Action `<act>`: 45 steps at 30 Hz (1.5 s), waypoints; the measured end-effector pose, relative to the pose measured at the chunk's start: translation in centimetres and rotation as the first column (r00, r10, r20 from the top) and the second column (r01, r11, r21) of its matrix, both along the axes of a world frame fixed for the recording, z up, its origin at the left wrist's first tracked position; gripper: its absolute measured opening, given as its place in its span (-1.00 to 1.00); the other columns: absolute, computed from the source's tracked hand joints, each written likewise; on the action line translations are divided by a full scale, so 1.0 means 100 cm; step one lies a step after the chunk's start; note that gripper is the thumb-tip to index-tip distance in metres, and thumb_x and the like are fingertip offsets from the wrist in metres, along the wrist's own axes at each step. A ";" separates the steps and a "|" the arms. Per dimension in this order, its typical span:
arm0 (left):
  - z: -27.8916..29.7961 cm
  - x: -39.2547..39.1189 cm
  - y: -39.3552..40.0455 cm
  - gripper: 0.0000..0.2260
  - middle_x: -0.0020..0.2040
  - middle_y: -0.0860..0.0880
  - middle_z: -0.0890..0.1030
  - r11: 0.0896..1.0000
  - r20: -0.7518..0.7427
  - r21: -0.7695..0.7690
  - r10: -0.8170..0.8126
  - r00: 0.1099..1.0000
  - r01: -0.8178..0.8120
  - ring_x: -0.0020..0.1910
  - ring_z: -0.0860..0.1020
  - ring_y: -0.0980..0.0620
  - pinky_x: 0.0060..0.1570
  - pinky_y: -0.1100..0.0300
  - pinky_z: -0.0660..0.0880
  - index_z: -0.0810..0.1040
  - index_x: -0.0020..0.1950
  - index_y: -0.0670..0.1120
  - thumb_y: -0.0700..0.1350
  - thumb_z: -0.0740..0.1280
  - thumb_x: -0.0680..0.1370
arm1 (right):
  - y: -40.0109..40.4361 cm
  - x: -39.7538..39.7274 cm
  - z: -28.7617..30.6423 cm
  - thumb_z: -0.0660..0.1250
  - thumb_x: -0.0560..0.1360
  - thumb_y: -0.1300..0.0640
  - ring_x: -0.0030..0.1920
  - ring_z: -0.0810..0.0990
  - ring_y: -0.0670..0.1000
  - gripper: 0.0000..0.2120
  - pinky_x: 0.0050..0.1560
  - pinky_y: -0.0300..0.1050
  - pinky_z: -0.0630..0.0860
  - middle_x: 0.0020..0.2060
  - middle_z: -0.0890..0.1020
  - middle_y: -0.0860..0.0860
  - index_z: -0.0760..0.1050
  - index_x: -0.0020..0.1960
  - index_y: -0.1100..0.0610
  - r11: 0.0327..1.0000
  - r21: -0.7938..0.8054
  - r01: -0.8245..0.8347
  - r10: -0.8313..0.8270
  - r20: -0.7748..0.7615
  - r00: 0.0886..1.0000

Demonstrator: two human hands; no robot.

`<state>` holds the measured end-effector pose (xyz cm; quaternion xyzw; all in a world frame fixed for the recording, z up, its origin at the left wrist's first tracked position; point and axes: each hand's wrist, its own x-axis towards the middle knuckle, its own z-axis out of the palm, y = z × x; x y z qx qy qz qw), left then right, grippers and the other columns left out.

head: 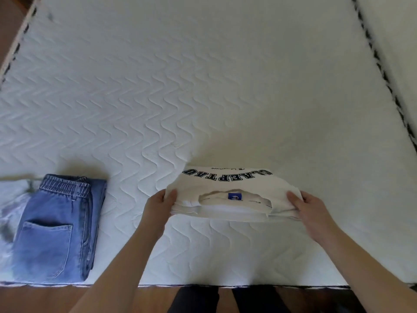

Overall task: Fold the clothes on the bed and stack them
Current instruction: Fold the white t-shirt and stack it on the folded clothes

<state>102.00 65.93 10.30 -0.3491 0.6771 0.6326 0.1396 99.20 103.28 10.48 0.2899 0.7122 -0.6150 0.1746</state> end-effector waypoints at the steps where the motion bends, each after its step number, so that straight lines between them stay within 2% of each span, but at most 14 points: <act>1: 0.013 0.004 -0.003 -0.85 -0.11 -0.14 0.69 1.000 -0.011 -0.007 -0.018 1.000 0.018 -0.13 0.63 -0.05 -0.14 0.14 0.61 0.66 -0.06 -0.05 -0.06 0.31 0.61 | 0.001 0.005 0.014 0.34 0.57 0.13 -0.12 0.67 0.03 -0.88 -0.02 -0.04 0.55 -0.11 0.73 0.05 0.64 0.02 0.13 1.000 -0.022 0.013 -0.013 0.006 1.000; 3: 0.040 0.010 -0.008 -0.88 -0.09 -0.17 0.69 0.998 -0.047 -0.014 -0.058 0.997 0.057 -0.12 0.63 -0.06 -0.08 0.07 0.62 0.66 -0.03 -0.05 -0.08 0.33 0.60 | -0.002 0.015 0.041 0.35 0.56 0.13 -0.15 0.69 0.02 -0.88 -0.11 -0.07 0.58 -0.13 0.73 0.04 0.63 0.02 0.13 0.996 -0.066 0.058 -0.056 0.026 0.998; 8: 0.090 0.032 -0.021 -0.89 -0.07 -0.19 0.69 0.998 -0.051 0.035 -0.057 0.997 0.059 -0.07 0.68 -0.13 -0.14 0.15 0.62 0.66 0.02 -0.13 -0.14 0.37 0.57 | -0.018 0.047 0.100 0.32 0.58 0.20 -0.35 0.68 -0.01 -0.92 -0.45 -0.21 0.55 -0.29 0.71 0.05 0.59 -0.03 0.18 0.978 -0.138 0.155 -0.143 0.097 0.985; 13: 0.119 0.050 -0.038 -0.91 -0.09 -0.11 0.71 0.993 -0.071 0.100 -0.061 0.996 0.068 -0.10 0.68 -0.06 -0.16 0.18 0.61 0.67 0.02 -0.10 -0.18 0.39 0.55 | -0.023 0.077 0.136 0.32 0.57 0.23 -0.39 0.67 -0.02 -0.91 -0.46 -0.21 0.54 -0.32 0.71 0.07 0.58 0.00 0.24 0.962 -0.211 0.172 -0.151 0.111 0.982; 17: 0.132 0.058 -0.059 -0.89 -0.06 -0.07 0.71 0.994 -0.130 0.050 -0.091 0.987 0.098 -0.07 0.67 -0.03 -0.13 0.18 0.58 0.67 0.03 0.00 -0.14 0.38 0.56 | -0.038 0.083 0.148 0.33 0.56 0.23 -0.35 0.69 0.03 -0.88 -0.47 -0.19 0.54 -0.24 0.72 0.14 0.59 0.02 0.27 0.950 -0.275 0.150 -0.134 0.078 0.988; 22: 0.158 0.075 -0.073 -0.89 -0.07 -0.05 0.69 0.997 -0.195 -0.005 0.072 0.978 -0.075 -0.12 0.62 0.02 -0.14 0.16 0.54 0.61 0.06 -0.02 -0.17 0.36 0.56 | -0.069 0.066 0.163 0.33 0.57 0.21 -0.29 0.71 0.02 -0.89 -0.42 -0.20 0.57 -0.20 0.73 0.10 0.60 0.03 0.21 0.959 -0.278 0.055 -0.050 0.027 0.998; 26: 0.178 0.107 -0.079 -0.63 -0.01 -0.12 0.66 0.979 -0.204 -0.066 0.177 0.963 -0.194 -0.06 0.59 -0.09 -0.10 0.07 0.52 0.57 0.16 -0.10 0.00 0.40 0.39 | -0.088 0.054 0.174 0.33 0.57 0.21 -0.30 0.71 0.03 -0.90 -0.44 -0.20 0.56 -0.22 0.73 0.09 0.62 -0.03 0.19 0.948 -0.314 -0.052 0.042 -0.037 0.998; 28: 0.183 0.126 -0.079 -0.72 -0.05 -0.15 0.65 0.959 -0.214 -0.075 0.251 0.944 -0.272 -0.10 0.57 -0.10 -0.15 0.08 0.50 0.59 0.11 -0.08 -0.03 0.41 0.43 | -0.093 0.051 0.178 0.34 0.56 0.19 -0.26 0.71 0.08 -0.89 -0.39 -0.15 0.59 -0.19 0.73 0.13 0.62 -0.03 0.21 0.942 -0.306 -0.138 0.125 -0.063 0.990; 30: 0.184 0.149 -0.079 -0.91 -0.07 -0.14 0.67 0.934 -0.221 -0.097 0.318 0.922 -0.345 -0.09 0.60 -0.10 -0.13 0.06 0.53 0.61 0.03 -0.04 -0.11 0.38 0.54 | -0.097 0.049 0.178 0.35 0.55 0.17 -0.26 0.71 0.10 -0.88 -0.37 -0.14 0.60 -0.19 0.72 0.15 0.63 -0.05 0.21 0.935 -0.275 -0.224 0.211 -0.075 0.975; 31: 0.183 0.158 -0.080 -0.94 -0.09 -0.12 0.68 0.929 -0.227 -0.101 0.328 0.917 -0.357 -0.09 0.61 -0.09 -0.11 0.06 0.55 0.61 0.01 -0.03 -0.13 0.36 0.57 | -0.098 0.048 0.177 0.36 0.55 0.16 -0.27 0.70 0.10 -0.86 -0.37 -0.14 0.59 -0.20 0.72 0.16 0.65 -0.09 0.20 0.935 -0.258 -0.243 0.228 -0.086 0.970; 33: 0.185 0.182 -0.078 -0.93 -0.17 -0.03 0.70 0.905 -0.224 -0.118 0.377 0.899 -0.409 -0.16 0.63 -0.03 -0.13 0.07 0.54 0.62 -0.02 -0.02 -0.13 0.35 0.58 | -0.105 0.047 0.175 0.36 0.55 0.13 -0.24 0.71 0.13 -0.84 -0.32 -0.12 0.58 -0.20 0.72 0.16 0.68 -0.13 0.16 0.916 -0.250 -0.315 0.300 -0.098 0.949; 36: 0.189 0.220 -0.073 -0.93 -0.34 0.06 0.63 0.842 -0.210 -0.119 0.497 0.842 -0.526 -0.34 0.55 0.08 -0.27 0.16 0.46 0.62 -0.04 -0.06 -0.14 0.34 0.58 | -0.121 0.052 0.171 0.36 0.54 0.13 -0.20 0.72 0.11 -0.84 -0.17 -0.08 0.57 -0.16 0.72 0.15 0.70 -0.14 0.04 0.877 -0.245 -0.413 0.399 -0.106 0.911; 40: 0.196 0.272 -0.072 -0.92 -0.37 0.05 0.58 0.741 -0.201 -0.099 0.639 0.743 -0.664 -0.44 0.51 0.14 -0.41 0.26 0.45 0.61 -0.02 -0.15 -0.18 0.34 0.58 | -0.152 0.065 0.165 0.36 0.54 0.16 -0.18 0.72 0.09 -0.83 -0.12 -0.06 0.53 -0.14 0.72 0.15 0.71 -0.14 0.07 0.815 -0.280 -0.508 0.504 -0.090 0.859; 45: 0.207 0.328 -0.082 -0.91 -0.16 -0.09 0.62 0.636 -0.210 -0.057 0.746 0.632 -0.769 -0.21 0.56 0.00 -0.13 0.10 0.52 0.61 0.04 -0.14 -0.17 0.35 0.59 | -0.201 0.083 0.166 0.36 0.54 0.18 -0.18 0.72 0.07 -0.84 -0.22 -0.15 0.54 -0.16 0.73 0.13 0.70 -0.14 0.10 0.726 -0.287 -0.625 0.634 -0.073 0.770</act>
